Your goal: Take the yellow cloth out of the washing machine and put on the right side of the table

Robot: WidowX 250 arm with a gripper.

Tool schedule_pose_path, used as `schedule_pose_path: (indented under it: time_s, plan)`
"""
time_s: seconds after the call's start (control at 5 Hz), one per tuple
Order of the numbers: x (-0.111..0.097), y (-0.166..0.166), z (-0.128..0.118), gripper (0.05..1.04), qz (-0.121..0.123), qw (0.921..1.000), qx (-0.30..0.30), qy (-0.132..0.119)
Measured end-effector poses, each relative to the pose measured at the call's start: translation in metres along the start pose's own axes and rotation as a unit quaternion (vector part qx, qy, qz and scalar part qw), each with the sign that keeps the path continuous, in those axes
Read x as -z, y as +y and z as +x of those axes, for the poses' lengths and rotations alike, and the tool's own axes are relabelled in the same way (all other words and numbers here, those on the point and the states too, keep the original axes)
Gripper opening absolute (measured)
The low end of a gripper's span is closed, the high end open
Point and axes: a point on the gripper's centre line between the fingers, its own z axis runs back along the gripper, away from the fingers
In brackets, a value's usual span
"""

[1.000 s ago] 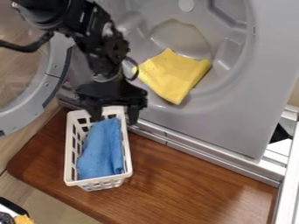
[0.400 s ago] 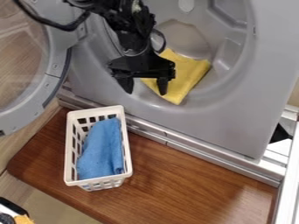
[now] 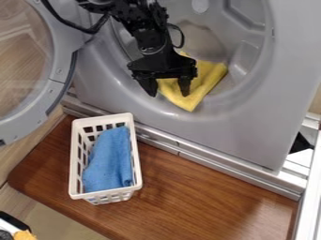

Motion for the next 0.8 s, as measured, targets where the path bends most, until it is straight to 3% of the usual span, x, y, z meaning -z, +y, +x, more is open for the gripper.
schedule_pose_path:
  time_s: [0.2,0.4,0.6,0.8]
  plan:
    - [0.0128,-0.0037,0.0047,0.672,-0.005,0.9998,0.017,-0.013]
    - [0.0139,0.002,0.0028,0.365,0.01,0.9998,0.011,-0.011]
    - [0.0146,0.0024,0.0004,0.16,0.019,0.9997,0.014,-0.008]
    - [0.0139,0.0021,-0.0011,0.076,0.021,0.9997,0.011,-0.007]
